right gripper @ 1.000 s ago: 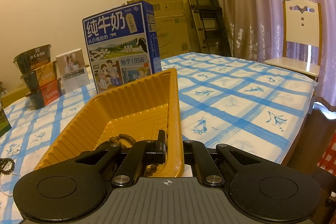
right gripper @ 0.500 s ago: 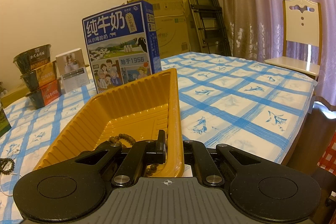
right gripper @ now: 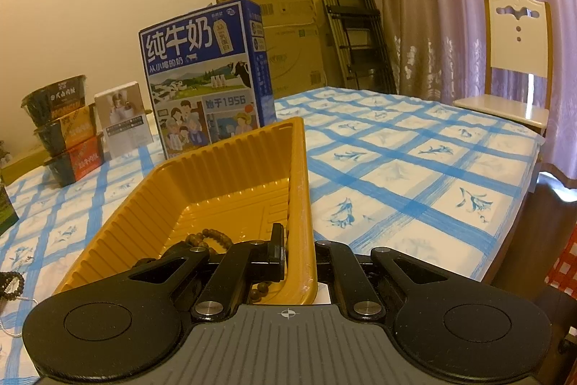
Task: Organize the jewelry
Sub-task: 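Grasp the dark bead strand with the left tool, then carry the dark bead strand into the orange tray and open the left tool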
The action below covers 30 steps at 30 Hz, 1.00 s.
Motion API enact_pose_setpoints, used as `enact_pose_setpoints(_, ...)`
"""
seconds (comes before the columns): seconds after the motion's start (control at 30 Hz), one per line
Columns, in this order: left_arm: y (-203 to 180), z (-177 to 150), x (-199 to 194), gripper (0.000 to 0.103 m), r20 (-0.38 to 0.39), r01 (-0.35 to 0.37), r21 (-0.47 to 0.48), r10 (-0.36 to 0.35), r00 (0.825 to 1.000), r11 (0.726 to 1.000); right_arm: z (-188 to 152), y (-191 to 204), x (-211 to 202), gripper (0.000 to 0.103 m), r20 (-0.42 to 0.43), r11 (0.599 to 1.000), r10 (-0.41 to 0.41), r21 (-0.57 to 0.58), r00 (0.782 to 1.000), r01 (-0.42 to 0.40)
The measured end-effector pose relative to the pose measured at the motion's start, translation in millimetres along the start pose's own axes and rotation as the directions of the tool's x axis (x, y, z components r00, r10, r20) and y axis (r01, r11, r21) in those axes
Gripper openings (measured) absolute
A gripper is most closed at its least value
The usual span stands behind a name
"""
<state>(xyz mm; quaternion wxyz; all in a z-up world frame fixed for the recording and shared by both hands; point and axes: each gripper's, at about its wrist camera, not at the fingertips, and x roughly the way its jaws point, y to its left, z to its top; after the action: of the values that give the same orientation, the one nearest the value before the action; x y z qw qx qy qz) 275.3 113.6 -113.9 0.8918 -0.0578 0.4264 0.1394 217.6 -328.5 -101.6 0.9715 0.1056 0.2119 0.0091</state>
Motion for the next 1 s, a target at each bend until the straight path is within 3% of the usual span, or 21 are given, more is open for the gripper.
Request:
enact_pose_setpoints(0.17, 11, -13, -7, 0.032, 0.01, 0.026, 0.008, -0.026, 1.0, 1.0, 0, 0, 0, 0.005, 0.0, 1.0, -0.001, 0.0, 1.0, 0.001)
enact_pose_setpoints(0.5, 14, -18, -12, 0.032, -0.016, 0.037, 0.028, -0.037, 0.999, 0.999, 0, 0, 0, 0.005, -0.001, 1.0, -0.001, -0.002, 1.0, 0.001)
enact_pose_setpoints(0.53, 14, -16, -10, 0.031, -0.014, 0.035, 0.036, -0.035, 0.999, 0.999, 0, -1, -1, 0.005, -0.002, 1.0, -0.001, -0.002, 1.0, 0.001)
enact_pose_setpoints(0.6, 12, -15, -11, 0.015, -0.008, 0.051, 0.053, -0.051, 0.999, 0.997, 0, 1, 0, 0.005, -0.002, 1.0, -0.001, -0.001, 1.0, 0.001)
enact_pose_setpoints(0.63, 11, -15, -12, 0.012, -0.008, 0.052, 0.07, -0.052, 0.999, 0.996, 0, -1, -1, 0.005, -0.002, 1.0, 0.0, 0.0, 1.0, 0.0)
enact_pose_setpoints(0.77, 11, -14, -20, 0.006, -0.006, 0.07, 0.099, -0.07, 0.998, 0.993, -2, -1, -1, 0.005, -0.006, 1.0, -0.001, 0.003, 1.0, 0.001)
enact_pose_setpoints(1.0, 15, -3, -63, 0.006, 0.051, 0.115, 0.13, -0.123, 0.991, 0.985, -6, -4, -6, 0.005, -0.004, 1.0, 0.0, -0.001, 1.0, 0.0)
